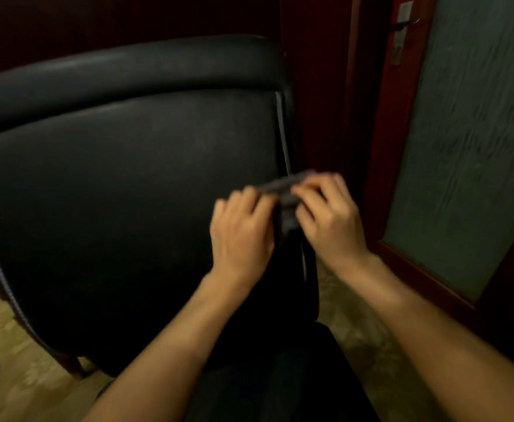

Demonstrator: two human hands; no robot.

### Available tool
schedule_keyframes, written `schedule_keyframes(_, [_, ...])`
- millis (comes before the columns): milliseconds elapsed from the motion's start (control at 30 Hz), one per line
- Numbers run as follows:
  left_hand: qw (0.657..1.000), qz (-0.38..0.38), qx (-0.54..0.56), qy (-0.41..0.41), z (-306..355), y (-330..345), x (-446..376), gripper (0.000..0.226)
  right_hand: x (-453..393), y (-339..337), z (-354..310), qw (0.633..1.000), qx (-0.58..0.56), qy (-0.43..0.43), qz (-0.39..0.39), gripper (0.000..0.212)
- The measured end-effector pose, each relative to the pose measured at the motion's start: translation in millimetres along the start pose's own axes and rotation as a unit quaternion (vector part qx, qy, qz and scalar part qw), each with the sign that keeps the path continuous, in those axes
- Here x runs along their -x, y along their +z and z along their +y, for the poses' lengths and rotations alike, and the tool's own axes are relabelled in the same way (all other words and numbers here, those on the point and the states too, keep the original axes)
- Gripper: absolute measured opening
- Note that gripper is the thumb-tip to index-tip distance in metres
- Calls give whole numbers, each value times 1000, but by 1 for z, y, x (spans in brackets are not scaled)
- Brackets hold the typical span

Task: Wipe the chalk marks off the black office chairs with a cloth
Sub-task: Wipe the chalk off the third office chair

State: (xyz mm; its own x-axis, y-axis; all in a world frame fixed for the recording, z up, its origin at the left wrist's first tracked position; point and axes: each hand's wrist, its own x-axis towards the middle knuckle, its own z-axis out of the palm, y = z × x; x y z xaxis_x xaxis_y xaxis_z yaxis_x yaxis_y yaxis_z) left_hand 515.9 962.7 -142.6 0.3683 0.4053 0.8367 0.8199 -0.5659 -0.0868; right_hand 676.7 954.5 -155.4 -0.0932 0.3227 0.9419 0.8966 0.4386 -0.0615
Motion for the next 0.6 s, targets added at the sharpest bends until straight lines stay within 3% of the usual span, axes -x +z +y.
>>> schedule_keyframes(100, [998,39,-26,-42,-20,-15,-60,23,-70,4,-1,999,31,-9,24,20])
schedule_keyframes(200, [998,27,-20,-49,-30,-15,-80,31,-84,15,2,998,62,-12,-17,22])
schedule_keyframes(400, [1000,-10,6,-24,-9,14,16,30,6,17,-1,999,29,-6,-22,17])
schedule_keyframes(600, [993,-113,31,30,9,27,102,22,122,16,-22,994,9,77,-71,19])
